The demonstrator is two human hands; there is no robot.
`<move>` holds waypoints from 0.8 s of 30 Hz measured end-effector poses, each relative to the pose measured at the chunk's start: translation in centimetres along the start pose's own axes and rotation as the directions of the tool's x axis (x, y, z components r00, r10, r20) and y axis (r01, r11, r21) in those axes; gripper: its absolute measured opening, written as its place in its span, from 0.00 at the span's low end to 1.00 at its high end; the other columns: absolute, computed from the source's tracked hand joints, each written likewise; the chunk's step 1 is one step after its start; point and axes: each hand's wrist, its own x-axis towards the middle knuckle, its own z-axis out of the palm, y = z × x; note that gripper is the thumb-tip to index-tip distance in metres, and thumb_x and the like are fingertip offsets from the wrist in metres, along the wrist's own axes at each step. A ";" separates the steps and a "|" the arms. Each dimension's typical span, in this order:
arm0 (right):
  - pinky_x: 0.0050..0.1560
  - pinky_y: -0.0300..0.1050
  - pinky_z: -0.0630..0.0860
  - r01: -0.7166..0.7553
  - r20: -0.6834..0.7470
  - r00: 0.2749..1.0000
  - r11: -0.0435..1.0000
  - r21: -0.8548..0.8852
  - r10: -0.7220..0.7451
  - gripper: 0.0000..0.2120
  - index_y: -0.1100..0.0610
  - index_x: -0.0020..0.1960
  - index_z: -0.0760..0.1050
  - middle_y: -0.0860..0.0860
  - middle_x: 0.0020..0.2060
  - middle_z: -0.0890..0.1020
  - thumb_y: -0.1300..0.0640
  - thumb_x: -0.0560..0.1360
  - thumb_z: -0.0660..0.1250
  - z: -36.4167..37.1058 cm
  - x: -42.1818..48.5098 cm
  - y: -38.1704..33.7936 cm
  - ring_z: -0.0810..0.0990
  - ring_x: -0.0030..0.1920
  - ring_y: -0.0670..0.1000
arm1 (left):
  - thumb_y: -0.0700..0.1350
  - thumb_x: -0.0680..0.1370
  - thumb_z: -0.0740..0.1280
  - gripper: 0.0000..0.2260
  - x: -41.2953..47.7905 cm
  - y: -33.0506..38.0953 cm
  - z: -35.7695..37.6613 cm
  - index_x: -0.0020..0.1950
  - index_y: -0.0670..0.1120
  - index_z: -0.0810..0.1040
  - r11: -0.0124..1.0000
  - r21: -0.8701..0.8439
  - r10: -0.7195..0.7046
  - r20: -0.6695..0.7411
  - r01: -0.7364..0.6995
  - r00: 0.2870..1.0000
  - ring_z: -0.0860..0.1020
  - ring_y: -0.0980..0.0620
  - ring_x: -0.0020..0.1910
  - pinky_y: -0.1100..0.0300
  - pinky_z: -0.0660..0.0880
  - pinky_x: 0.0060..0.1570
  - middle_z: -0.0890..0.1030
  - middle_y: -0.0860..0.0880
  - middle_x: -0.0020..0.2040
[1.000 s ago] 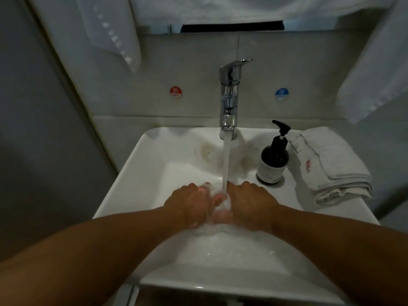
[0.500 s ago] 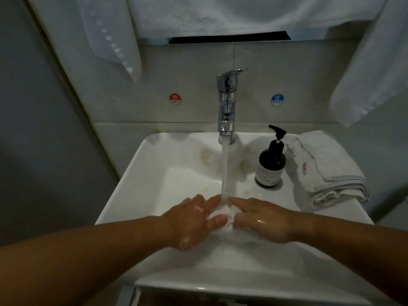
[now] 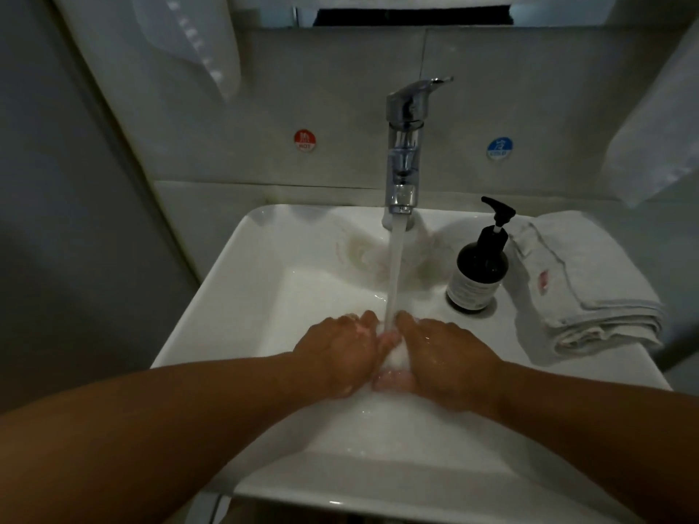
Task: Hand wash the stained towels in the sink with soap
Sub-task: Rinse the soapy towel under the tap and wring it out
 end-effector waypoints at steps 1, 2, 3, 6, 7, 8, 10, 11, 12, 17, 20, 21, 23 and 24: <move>0.53 0.49 0.77 0.005 -0.004 1.000 0.999 -0.043 -0.005 0.46 0.47 0.72 0.60 0.50 0.59 0.79 0.18 0.65 0.58 -0.3 0.2 0.1 0.79 0.53 0.52 | 0.60 0.86 0.50 0.20 0.1 0.1 -0.2 0.71 0.50 0.69 1.000 -0.008 -0.002 -0.021 0.001 1.000 0.79 0.45 0.55 0.49 0.77 0.56 0.78 0.45 0.58; 0.52 0.49 0.77 0.004 -0.010 1.000 0.996 -0.089 -0.005 0.47 0.48 0.71 0.62 0.50 0.57 0.80 0.17 0.65 0.55 -0.7 0.2 -0.1 0.79 0.51 0.51 | 0.62 0.85 0.50 0.22 0.3 0.0 -0.3 0.69 0.50 0.71 0.999 -0.030 -0.019 -0.032 0.018 0.999 0.80 0.46 0.51 0.50 0.77 0.53 0.79 0.46 0.54; 0.50 0.49 0.77 -0.007 -0.020 1.000 0.993 -0.120 0.005 0.47 0.49 0.71 0.63 0.51 0.55 0.80 0.16 0.65 0.54 -0.7 0.3 -0.2 0.79 0.49 0.51 | 0.63 0.84 0.49 0.23 0.4 -0.1 -0.3 0.68 0.50 0.72 0.999 -0.027 -0.024 -0.037 0.023 0.999 0.79 0.47 0.49 0.51 0.77 0.51 0.79 0.46 0.52; 0.51 0.48 0.79 -0.032 -0.014 0.999 0.999 -0.008 0.032 0.46 0.44 0.67 0.69 0.47 0.51 0.82 0.15 0.60 0.57 -0.9 0.3 0.1 0.80 0.47 0.48 | 0.72 0.76 0.39 0.37 1.0 -0.6 -0.3 0.76 0.57 0.66 0.983 0.179 0.041 0.035 -0.047 0.999 0.79 0.45 0.52 0.51 0.77 0.50 0.76 0.44 0.53; 0.54 0.48 0.80 -0.007 0.015 1.000 0.994 0.112 0.005 0.43 0.41 0.65 0.73 0.43 0.50 0.83 0.15 0.60 0.60 -1.1 0.4 0.5 0.81 0.48 0.46 | 0.73 0.75 0.39 0.38 0.9 -0.6 -0.3 0.78 0.56 0.63 0.978 0.205 0.033 0.073 -0.047 0.997 0.79 0.44 0.53 0.51 0.77 0.51 0.76 0.44 0.54; 0.57 0.49 0.79 0.018 0.054 0.998 0.975 0.222 -0.031 0.40 0.39 0.62 0.76 0.41 0.51 0.84 0.16 0.59 0.63 -1.3 0.4 0.8 0.82 0.49 0.43 | 0.71 0.78 0.42 0.34 1.0 -0.6 -0.2 0.78 0.57 0.64 0.983 0.185 -0.005 0.111 -0.016 0.994 0.79 0.43 0.55 0.51 0.77 0.54 0.77 0.43 0.56; 0.62 0.49 0.78 -0.015 0.164 0.985 0.926 0.378 -0.052 0.36 0.39 0.59 0.80 0.40 0.53 0.84 0.18 0.59 0.66 -2.2 0.1 1.0 0.82 0.53 0.42 | 0.71 0.80 0.48 0.33 1.1 -0.8 -1.1 0.75 0.52 0.72 0.992 -0.005 -0.118 0.217 0.122 0.969 0.80 0.42 0.56 0.52 0.77 0.59 0.80 0.42 0.59; 0.63 0.49 0.78 -0.078 0.235 0.972 0.894 0.441 -0.031 0.35 0.40 0.58 0.81 0.40 0.53 0.85 0.19 0.60 0.67 -2.8 -0.2 0.9 0.83 0.53 0.44 | 0.73 0.78 0.51 0.36 0.7 -1.0 -2.1 0.70 0.49 0.77 0.965 -0.130 -0.187 0.271 0.228 0.944 0.81 0.43 0.55 0.52 0.77 0.60 0.82 0.42 0.59; 0.62 0.50 0.79 -0.143 0.282 0.960 0.870 0.472 0.005 0.34 0.42 0.58 0.81 0.41 0.53 0.85 0.21 0.62 0.67 -3.2 -0.4 0.7 0.83 0.53 0.46 | 0.75 0.76 0.53 0.38 0.4 -1.3 -3.0 0.66 0.46 0.79 0.926 -0.208 -0.247 0.302 0.317 0.921 0.82 0.44 0.53 0.50 0.78 0.60 0.82 0.43 0.59; 0.61 0.44 0.72 -0.042 -0.022 0.998 0.933 0.358 0.054 0.32 0.45 0.75 0.66 0.46 0.69 0.73 0.30 0.77 0.61 -2.8 -1.7 0.2 0.76 0.62 0.48 | 0.72 0.76 0.59 0.30 -1.8 -3.5 -4.9 0.73 0.57 0.71 0.947 -0.314 -0.023 0.138 0.065 0.990 0.78 0.48 0.61 0.54 0.76 0.61 0.76 0.49 0.66; 0.74 0.50 0.66 0.072 0.135 0.984 0.953 0.294 -0.116 0.50 0.35 0.80 0.44 0.43 0.77 0.58 0.27 0.67 0.68 -1.1 -3.4 0.1 0.63 0.75 0.50 | 0.78 0.73 0.51 0.36 -3.2 -3.4 -2.2 0.77 0.64 0.61 0.975 -0.169 0.146 0.008 -0.142 0.989 0.70 0.47 0.70 0.51 0.67 0.71 0.69 0.49 0.73; 0.75 0.49 0.64 0.062 0.168 0.980 0.972 0.228 -0.103 0.55 0.34 0.79 0.38 0.43 0.78 0.54 0.27 0.66 0.70 -0.6 -3.5 0.0 0.61 0.76 0.51 | 0.79 0.72 0.46 0.38 -3.1 -3.2 -0.9 0.78 0.65 0.56 0.984 -0.128 0.130 0.032 -0.125 0.991 0.68 0.45 0.71 0.48 0.66 0.72 0.67 0.48 0.74; 0.74 0.49 0.65 0.050 0.129 0.989 0.990 0.132 -0.067 0.59 0.35 0.79 0.35 0.46 0.78 0.54 0.25 0.63 0.72 -0.2 -3.0 -0.6 0.61 0.75 0.54 | 0.78 0.72 0.41 0.37 -2.3 -2.8 1.1 0.78 0.65 0.48 0.996 -0.075 0.041 0.039 -0.038 0.998 0.66 0.42 0.71 0.45 0.65 0.71 0.64 0.46 0.74; 0.71 0.50 0.68 0.052 0.090 0.994 0.993 0.107 -0.062 0.60 0.36 0.79 0.36 0.49 0.77 0.57 0.24 0.62 0.72 0.2 -2.3 -0.9 0.64 0.73 0.55 | 0.75 0.75 0.43 0.34 -1.9 -2.6 1.7 0.78 0.64 0.47 0.999 -0.035 0.017 0.009 -0.017 1.000 0.66 0.42 0.69 0.46 0.67 0.70 0.63 0.45 0.74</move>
